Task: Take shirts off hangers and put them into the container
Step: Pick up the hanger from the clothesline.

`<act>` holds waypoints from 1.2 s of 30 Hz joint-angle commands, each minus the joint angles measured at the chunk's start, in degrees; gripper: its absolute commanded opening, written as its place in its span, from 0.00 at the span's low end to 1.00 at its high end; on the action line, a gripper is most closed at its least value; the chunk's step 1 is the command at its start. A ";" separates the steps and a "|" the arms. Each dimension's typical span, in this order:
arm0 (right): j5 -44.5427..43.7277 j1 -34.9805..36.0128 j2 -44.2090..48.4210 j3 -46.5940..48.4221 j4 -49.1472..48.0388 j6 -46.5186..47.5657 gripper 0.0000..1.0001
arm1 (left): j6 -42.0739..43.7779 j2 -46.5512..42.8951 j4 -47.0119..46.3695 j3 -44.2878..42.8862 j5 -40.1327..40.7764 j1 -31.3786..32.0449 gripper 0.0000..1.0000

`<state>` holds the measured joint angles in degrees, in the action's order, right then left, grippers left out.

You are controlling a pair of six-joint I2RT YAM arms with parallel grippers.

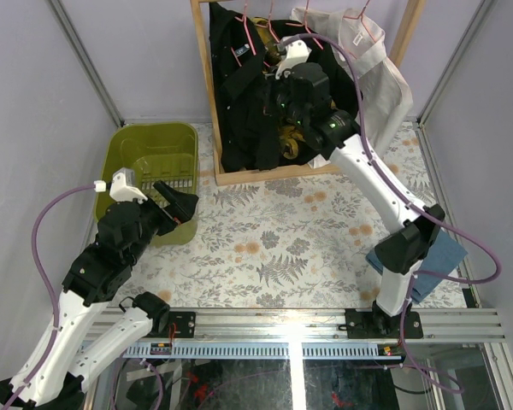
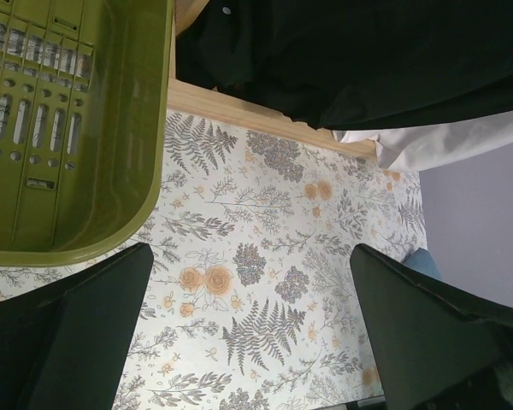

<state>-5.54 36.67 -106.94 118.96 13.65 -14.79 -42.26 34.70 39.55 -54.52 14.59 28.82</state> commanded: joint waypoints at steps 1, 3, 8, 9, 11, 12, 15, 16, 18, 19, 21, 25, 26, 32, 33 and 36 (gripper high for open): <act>-1.99 0.51 7.65 1.97 -6.06 0.08 0.00 | -1.07 -0.24 -0.54 -1.83 0.28 -0.25 1.00; -0.68 0.51 8.62 1.62 -4.11 0.59 0.00 | -1.11 -0.31 -0.39 -2.54 -0.06 -0.25 1.00; 3.30 0.51 14.34 -2.29 2.12 0.62 0.00 | -2.75 -0.44 0.83 -3.38 1.66 -0.25 1.00; 3.82 0.51 15.66 -3.13 3.67 0.72 0.00 | -2.87 -0.36 1.35 -3.71 2.03 -0.21 1.00; 4.66 0.51 18.43 -4.08 6.43 0.92 0.00 | -2.69 -0.33 1.73 -4.28 2.01 -0.26 1.00; 5.61 0.51 19.98 -4.24 7.75 1.33 0.00 | -2.54 -0.43 1.75 -4.46 1.84 -0.28 1.00; 9.58 0.51 24.72 -4.06 10.96 2.71 0.00 | -2.05 -1.08 1.48 -5.03 1.89 -0.25 1.00; 10.65 0.51 26.33 -4.16 11.78 3.20 0.00 | -1.92 -1.37 1.06 -5.08 1.93 -0.24 1.00; 12.04 0.51 29.98 -5.00 12.70 4.50 0.00 | -1.78 -2.15 0.15 -5.05 2.02 -0.25 1.00; 12.70 0.51 31.62 -5.16 13.32 5.18 0.00 | -1.77 -2.47 -0.31 -5.04 1.94 -0.28 1.00; 13.85 0.56 34.82 -5.39 15.06 7.17 0.00 | -1.77 -3.16 -1.05 -5.15 1.87 -0.25 1.00; 16.95 0.51 43.50 -8.63 16.54 13.11 0.00 | -1.24 -4.02 -2.31 -5.16 1.23 -0.26 1.00; 17.18 0.47 45.99 -10.24 15.39 14.16 0.00 | -0.83 -4.07 -2.75 -5.08 0.78 -0.26 1.00; 16.63 0.52 51.32 -11.65 19.90 18.30 0.00 | 0.13 -3.31 -3.80 -5.76 -1.18 -0.28 1.00; 14.64 0.51 51.71 -12.66 20.76 19.07 0.00 | 0.16 -3.24 -4.09 -5.79 -1.82 -0.28 1.00; 12.58 0.51 51.77 -16.28 24.37 20.86 0.00 | 0.44 -3.36 -5.62 -5.15 -3.58 -0.25 1.00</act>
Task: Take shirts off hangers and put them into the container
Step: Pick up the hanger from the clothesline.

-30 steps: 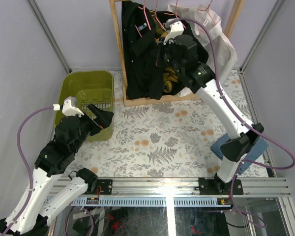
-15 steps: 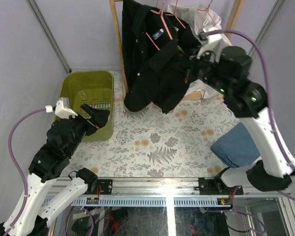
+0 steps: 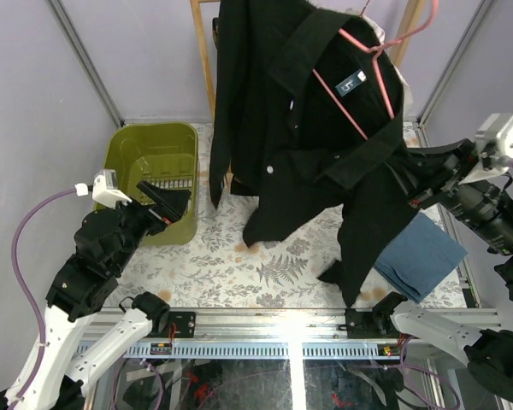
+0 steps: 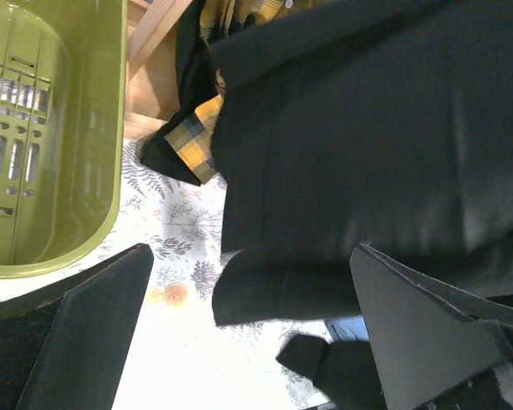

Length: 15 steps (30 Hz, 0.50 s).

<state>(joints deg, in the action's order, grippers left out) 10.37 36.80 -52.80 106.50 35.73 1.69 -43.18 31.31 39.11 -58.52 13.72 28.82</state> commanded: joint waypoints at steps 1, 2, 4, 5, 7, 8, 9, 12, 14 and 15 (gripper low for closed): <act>-2.61 0.38 -2.58 -4.94 4.06 5.23 0.00 | 1.64 0.07 -5.65 -0.96 -3.53 -0.30 1.00; -1.66 0.38 -2.72 -6.40 5.80 6.13 0.00 | 1.87 0.13 -5.89 -0.78 -4.37 -0.22 1.00; -0.23 0.38 -3.02 -10.03 8.76 7.96 0.00 | 2.41 0.35 -6.65 -0.38 -6.20 -0.25 1.00; -0.51 0.38 -3.36 -11.50 10.11 8.35 0.00 | 2.68 0.43 -6.98 -0.26 -7.02 -0.25 1.00; -1.97 0.38 -4.68 -14.43 13.05 8.01 0.00 | 3.63 0.82 -7.80 -0.19 -8.90 -0.25 1.00; -1.64 0.38 -6.04 -14.84 14.49 7.95 0.00 | 4.22 1.01 -8.27 -0.19 -9.74 -0.25 1.00; -0.45 0.38 -7.21 -14.40 16.80 8.33 0.00 | 4.80 1.17 -9.15 -0.15 -10.76 -0.23 1.00; 2.48 0.38 -10.22 -11.55 20.27 8.53 0.00 | 6.23 1.74 -12.65 0.60 -15.05 -0.25 1.00; 4.64 0.38 -10.46 -11.26 19.91 8.80 0.00 | 7.61 2.61 -15.25 1.10 -19.41 -0.25 1.00; 6.16 0.38 -10.15 -11.70 19.65 9.23 0.00 | 7.97 3.16 -16.13 1.08 -21.37 -0.25 1.00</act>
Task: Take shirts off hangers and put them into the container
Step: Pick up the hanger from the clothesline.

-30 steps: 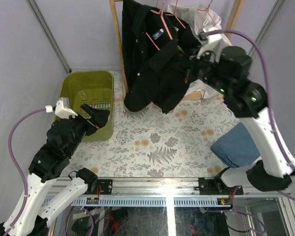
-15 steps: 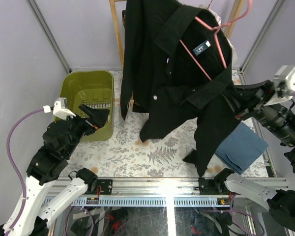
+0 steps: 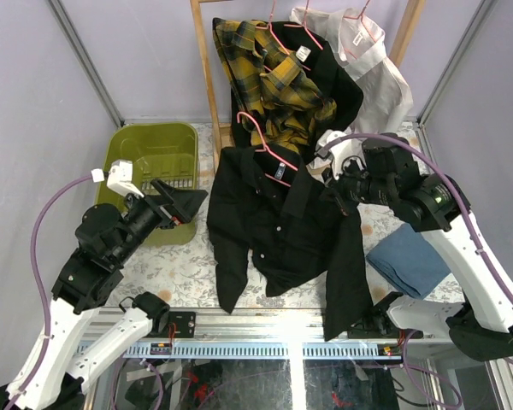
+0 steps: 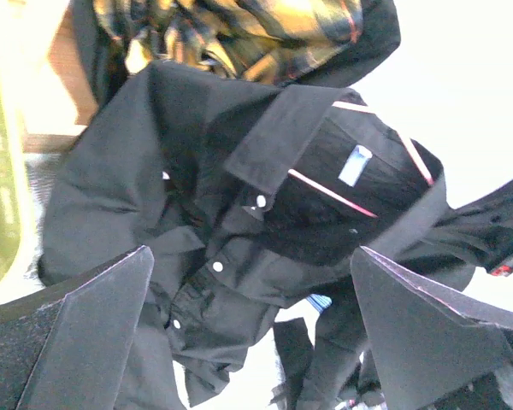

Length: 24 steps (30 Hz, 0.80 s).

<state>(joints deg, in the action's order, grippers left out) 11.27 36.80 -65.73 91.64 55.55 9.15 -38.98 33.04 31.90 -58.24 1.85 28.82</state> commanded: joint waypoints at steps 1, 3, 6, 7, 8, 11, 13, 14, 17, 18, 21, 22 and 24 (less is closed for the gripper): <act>6.77 0.38 3.07 1.82 -0.44 2.04 0.00 | 3.73 2.32 -9.58 0.70 -10.89 -0.21 1.00; 7.86 0.38 3.47 -0.64 -0.97 2.10 0.00 | 2.33 4.02 -10.48 0.03 -9.20 -0.22 1.00; 7.51 0.38 4.30 -5.21 -2.95 1.71 0.00 | 6.04 5.18 -13.09 -1.06 -11.92 -0.25 1.00; 7.79 0.38 4.38 -6.27 -3.68 1.36 0.00 | 7.54 5.68 -13.63 -1.80 -14.10 -0.25 1.00; 8.33 0.38 4.34 -6.94 -4.43 0.70 0.00 | 8.99 6.37 -14.41 -2.76 -16.80 -0.24 1.00; 10.11 0.40 4.34 -8.85 -8.53 -2.61 0.00 | 9.20 9.20 -19.49 -3.83 -22.62 -0.27 1.00; 11.93 0.38 4.17 -9.94 -11.20 -4.56 0.00 | 9.31 10.74 -22.65 -3.48 -25.06 -0.25 1.00; 13.20 0.38 3.90 -10.17 -12.00 -5.22 0.00 | 9.36 11.52 -23.75 -3.28 -25.27 -0.23 1.00; 15.28 0.38 3.76 -11.28 -13.03 -6.58 0.00 | 9.37 13.75 -26.64 -2.58 -25.20 -0.24 1.00; 15.43 0.38 3.96 -11.65 -13.13 -6.72 0.00 | 9.36 14.45 -27.09 -2.85 -25.33 -0.25 1.00; 15.50 0.38 3.91 -12.22 -12.93 -7.23 0.00 | 8.68 16.23 -30.91 -2.85 -26.23 -0.21 0.87; 15.53 0.38 3.80 -12.19 -12.75 -7.37 0.00 | 8.51 16.81 -31.74 -2.85 -26.33 -0.25 0.86; 15.56 0.38 3.57 -12.19 -12.37 -7.58 0.00 | 9.53 17.65 -32.50 -3.02 -26.24 -0.26 0.78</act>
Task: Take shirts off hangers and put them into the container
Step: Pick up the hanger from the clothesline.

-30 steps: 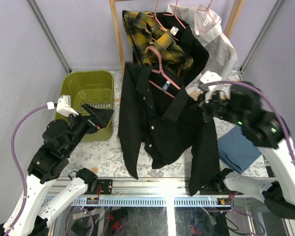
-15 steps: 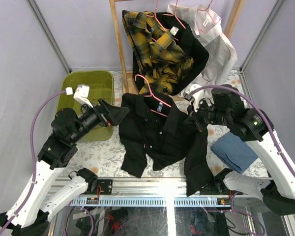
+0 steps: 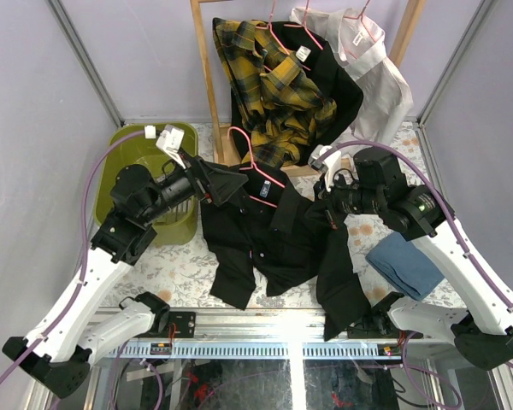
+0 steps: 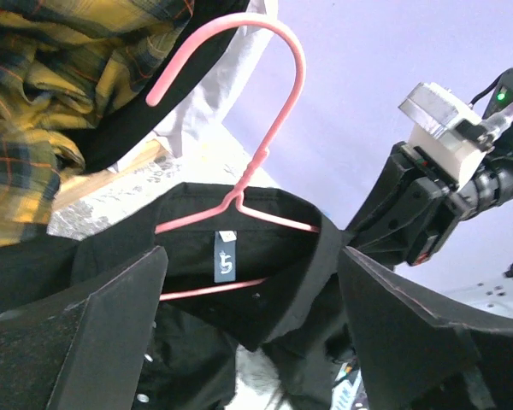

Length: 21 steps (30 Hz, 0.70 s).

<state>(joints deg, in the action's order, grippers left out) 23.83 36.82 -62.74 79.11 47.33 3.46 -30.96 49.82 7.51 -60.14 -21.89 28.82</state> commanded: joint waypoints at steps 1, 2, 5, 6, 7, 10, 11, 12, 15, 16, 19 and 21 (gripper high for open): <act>2.97 0.36 0.46 0.35 -3.93 -2.03 0.00 | 2.23 1.23 -8.07 -1.23 -2.08 -0.25 0.75; 3.08 0.36 0.39 0.42 -3.75 -2.11 0.00 | 2.97 1.58 -7.83 -1.54 -1.45 -0.25 0.74; 3.36 0.36 0.40 0.30 -3.78 -2.31 0.00 | 5.41 2.57 -9.58 -1.15 0.49 -0.26 0.79; 3.64 0.36 0.42 0.29 -3.94 -2.28 0.00 | 6.43 2.77 -10.80 -0.54 0.35 -0.25 0.77; 4.01 0.36 0.50 0.18 -4.25 -2.24 0.00 | 7.23 2.96 -12.21 0.35 0.24 -0.28 0.77; 4.94 0.36 0.38 0.13 -4.41 -2.38 0.00 | 8.80 3.07 -19.40 3.88 -0.86 -0.10 0.71; 5.37 0.36 0.27 0.16 -4.22 -2.35 0.00 | 8.52 3.00 -22.12 5.09 -0.49 -0.06 0.71; 5.62 0.36 0.16 0.22 -4.12 -2.36 0.00 | 8.31 3.07 -24.96 6.32 -0.41 0.07 0.71; 5.64 0.36 -0.01 0.09 -3.92 -2.36 0.00 | 7.68 4.68 -28.55 6.89 -0.62 0.64 0.71; 5.61 0.36 0.06 0.00 -3.87 -2.33 0.00 | 7.82 5.56 -28.00 6.43 -0.70 0.97 0.70; 5.61 0.36 0.15 -0.09 -3.74 -2.46 0.00 | 8.11 7.04 -27.57 5.67 -1.95 1.78 0.64; 5.59 0.36 0.22 -0.05 -3.66 -2.37 0.00 | 7.99 7.14 -27.48 5.84 -1.64 2.26 0.62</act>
<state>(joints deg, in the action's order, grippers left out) 27.16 36.82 -62.94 78.83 47.05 1.83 -24.25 56.62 -14.06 -53.69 -22.48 30.02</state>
